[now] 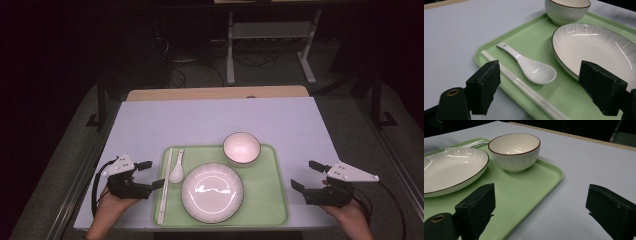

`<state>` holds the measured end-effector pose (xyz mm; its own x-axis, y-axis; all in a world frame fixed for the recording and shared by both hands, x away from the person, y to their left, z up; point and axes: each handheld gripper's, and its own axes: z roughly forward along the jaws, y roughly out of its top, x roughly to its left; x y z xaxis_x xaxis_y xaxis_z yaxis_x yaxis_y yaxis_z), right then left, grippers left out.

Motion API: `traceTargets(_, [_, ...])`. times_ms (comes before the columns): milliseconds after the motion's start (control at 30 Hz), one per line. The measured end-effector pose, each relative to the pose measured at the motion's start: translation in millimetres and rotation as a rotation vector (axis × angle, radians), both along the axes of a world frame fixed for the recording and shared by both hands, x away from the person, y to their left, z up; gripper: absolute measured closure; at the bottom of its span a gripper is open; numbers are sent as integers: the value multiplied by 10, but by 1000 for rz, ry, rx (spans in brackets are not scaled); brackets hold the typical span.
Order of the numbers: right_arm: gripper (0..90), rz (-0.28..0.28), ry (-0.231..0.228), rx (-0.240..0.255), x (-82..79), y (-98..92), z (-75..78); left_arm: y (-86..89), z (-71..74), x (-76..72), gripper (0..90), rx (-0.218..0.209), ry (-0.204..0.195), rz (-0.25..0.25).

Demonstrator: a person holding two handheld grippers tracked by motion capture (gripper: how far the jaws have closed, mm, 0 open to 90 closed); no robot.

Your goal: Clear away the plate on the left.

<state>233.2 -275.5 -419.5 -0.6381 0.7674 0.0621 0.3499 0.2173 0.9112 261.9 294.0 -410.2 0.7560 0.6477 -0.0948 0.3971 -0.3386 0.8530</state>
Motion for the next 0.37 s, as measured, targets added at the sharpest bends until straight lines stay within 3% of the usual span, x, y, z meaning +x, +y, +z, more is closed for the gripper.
traceTargets(167, [83,0,-1,0,-3,4,2,167,-52,-80,174,44,-2,42])
traceTargets(367, [83,3,0,-4,2,14,-1,244,-67,-87,174,38,-4,60])
